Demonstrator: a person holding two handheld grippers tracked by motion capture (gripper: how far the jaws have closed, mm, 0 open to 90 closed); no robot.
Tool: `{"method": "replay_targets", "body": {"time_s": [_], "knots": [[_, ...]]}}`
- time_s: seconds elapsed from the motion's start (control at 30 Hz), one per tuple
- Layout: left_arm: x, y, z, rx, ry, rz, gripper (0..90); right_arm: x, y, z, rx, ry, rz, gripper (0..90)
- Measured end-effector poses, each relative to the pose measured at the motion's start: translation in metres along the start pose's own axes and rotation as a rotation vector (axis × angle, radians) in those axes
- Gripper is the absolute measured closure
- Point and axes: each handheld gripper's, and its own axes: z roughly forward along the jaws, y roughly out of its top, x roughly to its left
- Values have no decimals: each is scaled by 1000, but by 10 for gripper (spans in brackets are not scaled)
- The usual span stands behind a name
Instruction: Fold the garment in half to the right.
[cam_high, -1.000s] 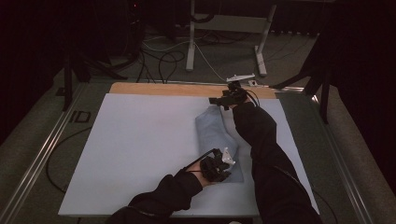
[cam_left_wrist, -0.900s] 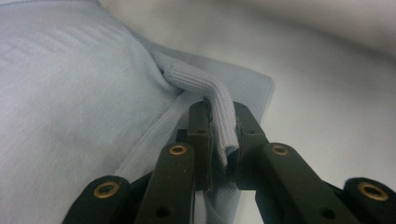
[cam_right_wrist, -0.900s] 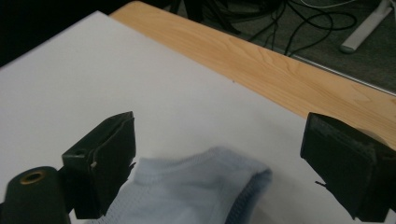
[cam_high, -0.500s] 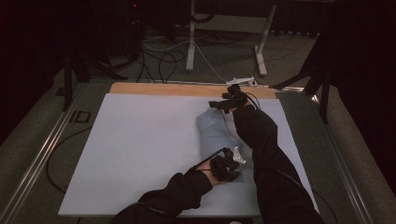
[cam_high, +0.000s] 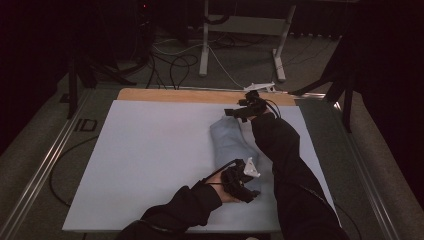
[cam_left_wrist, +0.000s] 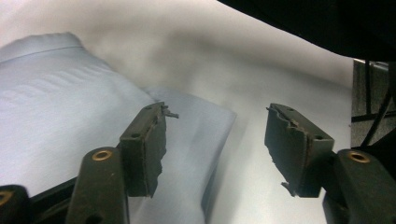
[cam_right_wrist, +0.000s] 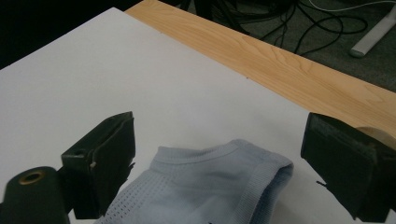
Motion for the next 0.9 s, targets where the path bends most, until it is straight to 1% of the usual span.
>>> {"method": "replay_targets", "body": {"time_s": [0.07,0.17,0.2,0.23,0.27,0.3,0.33,0.4,0.47,0.5,0.57,0.63,0.7,0.73,0.77,0.83,0.87,0.9], "knots": [[2,0,-7,0,-2,10,365,1,0,-1,-4,5,3,100],[6,-2,-18,-6,1,11,288,2,-1,-2,2,7,-2,100],[8,-4,-21,-14,-5,5,277,3,-1,-3,-1,10,-2,100],[10,-5,-25,-21,-24,0,222,3,-2,-3,0,13,-1,100],[13,-7,-29,-27,-31,2,172,4,-2,-4,1,13,-2,100],[14,-9,-32,-40,-40,2,168,5,-3,-4,2,15,-7,100],[16,-11,-35,-49,-37,11,155,6,-3,-5,1,16,-8,100],[20,-15,-41,-64,-39,-1,125,9,-4,-7,-7,24,-6,100],[24,-19,-46,-64,-40,5,85,12,-5,-8,-8,27,-10,100],[26,-21,-49,-61,-33,16,69,13,-6,-9,-10,23,-12,100],[30,-26,-53,-56,-26,17,21,16,-7,-11,-13,34,-16,100],[34,-31,-58,-80,-21,3,15,20,-9,-11,-13,38,-27,101],[38,-37,-63,-88,-5,4,4,24,-10,-12,-9,42,-53,103],[40,-40,-65,-98,-2,0,4,26,-10,-13,-10,42,-56,103],[42,-44,-67,-104,0,-12,4,28,-11,-13,-16,44,-60,103],[46,-51,-73,-100,11,-13,4,31,-13,-14,-13,55,-71,102],[47,-55,-75,-105,11,-26,4,32,-13,-14,-10,50,-81,102],[50,-60,-78,-105,18,-27,4,33,-14,-14,-9,47,-89,102]]}}
